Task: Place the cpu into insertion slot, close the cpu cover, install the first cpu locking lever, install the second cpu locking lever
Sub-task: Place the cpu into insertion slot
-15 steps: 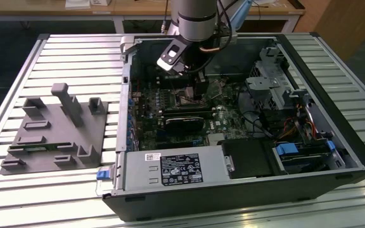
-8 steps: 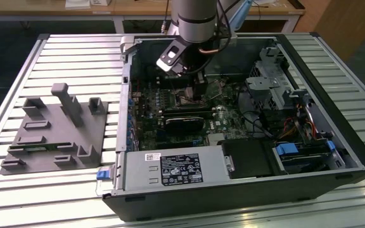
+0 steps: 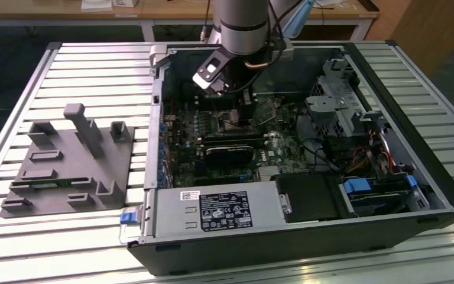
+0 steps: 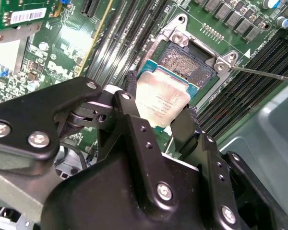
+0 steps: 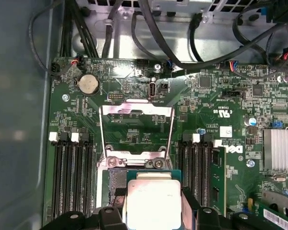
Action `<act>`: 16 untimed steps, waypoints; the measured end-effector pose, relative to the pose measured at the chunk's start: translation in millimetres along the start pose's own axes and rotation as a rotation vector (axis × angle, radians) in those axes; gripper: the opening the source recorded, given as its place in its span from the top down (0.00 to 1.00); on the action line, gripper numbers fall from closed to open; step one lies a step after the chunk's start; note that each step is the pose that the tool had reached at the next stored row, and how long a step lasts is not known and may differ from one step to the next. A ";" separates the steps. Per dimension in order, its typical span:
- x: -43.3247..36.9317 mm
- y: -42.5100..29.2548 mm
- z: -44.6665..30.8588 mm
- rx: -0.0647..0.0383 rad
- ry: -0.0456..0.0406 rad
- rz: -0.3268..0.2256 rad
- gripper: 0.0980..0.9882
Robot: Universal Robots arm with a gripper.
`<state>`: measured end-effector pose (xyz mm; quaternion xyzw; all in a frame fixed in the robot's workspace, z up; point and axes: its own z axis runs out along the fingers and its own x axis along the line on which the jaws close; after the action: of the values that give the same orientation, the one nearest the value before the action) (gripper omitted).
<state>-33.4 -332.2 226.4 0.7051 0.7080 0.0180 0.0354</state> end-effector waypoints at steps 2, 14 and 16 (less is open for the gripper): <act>1.4 -0.4 1.2 0.000 -0.0005 0.006 0.51; 6.4 -3.4 8.3 0.001 0.0031 0.025 0.51; 6.4 -3.7 9.5 0.001 0.0081 0.025 0.51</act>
<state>-36.4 -326.1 216.5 0.7138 0.6993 0.0210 0.0320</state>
